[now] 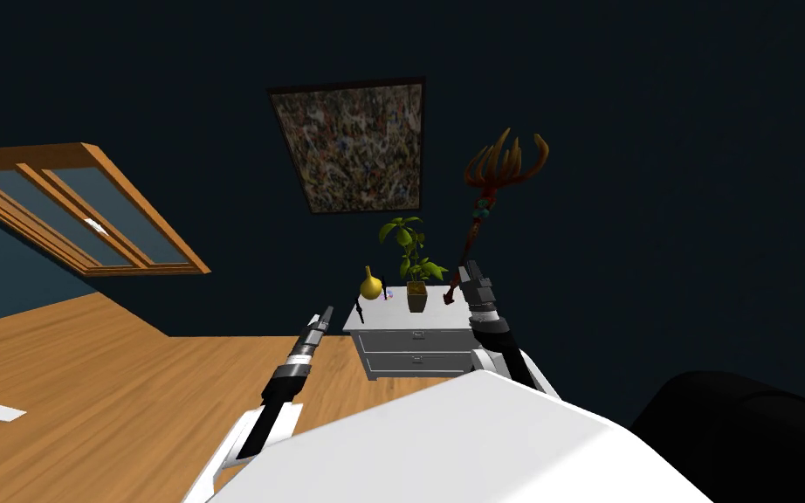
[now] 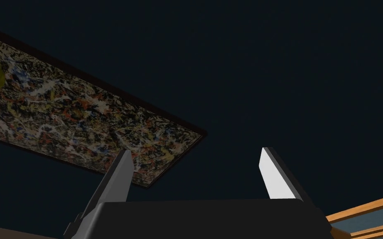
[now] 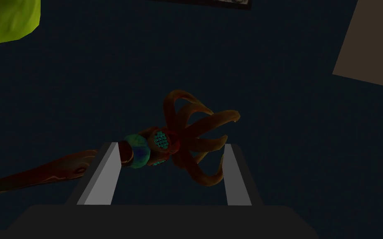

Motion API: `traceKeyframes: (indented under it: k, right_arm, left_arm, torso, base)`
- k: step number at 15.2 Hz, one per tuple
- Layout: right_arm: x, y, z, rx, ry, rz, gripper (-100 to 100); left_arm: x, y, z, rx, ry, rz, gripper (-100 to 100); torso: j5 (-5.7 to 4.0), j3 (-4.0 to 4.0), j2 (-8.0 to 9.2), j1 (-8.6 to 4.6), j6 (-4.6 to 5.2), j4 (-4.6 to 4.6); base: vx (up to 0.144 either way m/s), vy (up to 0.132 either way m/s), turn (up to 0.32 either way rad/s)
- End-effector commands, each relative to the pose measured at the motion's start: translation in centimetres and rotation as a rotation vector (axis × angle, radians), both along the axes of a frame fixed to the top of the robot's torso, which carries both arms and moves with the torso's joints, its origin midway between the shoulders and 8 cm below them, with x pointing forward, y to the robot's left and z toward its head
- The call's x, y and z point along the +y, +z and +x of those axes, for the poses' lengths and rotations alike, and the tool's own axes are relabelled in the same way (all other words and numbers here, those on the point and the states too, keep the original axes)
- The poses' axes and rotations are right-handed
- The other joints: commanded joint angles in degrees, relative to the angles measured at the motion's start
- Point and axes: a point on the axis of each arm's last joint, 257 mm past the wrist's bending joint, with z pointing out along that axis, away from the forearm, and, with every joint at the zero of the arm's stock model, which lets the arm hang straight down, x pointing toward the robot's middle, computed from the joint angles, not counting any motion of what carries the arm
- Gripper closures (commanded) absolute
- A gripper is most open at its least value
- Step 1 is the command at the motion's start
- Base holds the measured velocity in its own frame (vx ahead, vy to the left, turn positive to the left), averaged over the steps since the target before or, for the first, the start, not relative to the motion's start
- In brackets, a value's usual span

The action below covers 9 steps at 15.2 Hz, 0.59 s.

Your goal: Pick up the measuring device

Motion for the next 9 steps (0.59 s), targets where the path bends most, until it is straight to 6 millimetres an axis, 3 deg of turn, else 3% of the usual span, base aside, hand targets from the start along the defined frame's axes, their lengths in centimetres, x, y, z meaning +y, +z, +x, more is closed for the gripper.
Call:
traceKeyframes:
  k: [1,6,9]
  right_arm:
    - [0.0,0.0,0.0,0.000,0.000,0.000,0]
    - [0.0,0.0,0.0,0.000,0.000,0.000,0]
    - [0.0,0.0,0.0,0.000,0.000,0.000,0]
  left_arm:
    - [0.1,-1.3,0.2,0.021,0.008,0.014,-100]
    - [0.0,-4.7,0.9,0.082,0.029,0.051,-100]
    - [-0.1,-5.8,1.0,0.102,0.034,0.062,-100]
  torso:
    - [0.00,0.00,0.00,0.00,0.00,0.00]
    - [0.00,0.04,0.07,0.03,-0.01,0.01]
    - [0.00,0.05,0.08,0.01,-0.01,0.02]
  base:
    - [0.044,-0.024,-0.047]
    - [0.039,-0.021,-0.047]
    - [0.037,-0.021,-0.045]
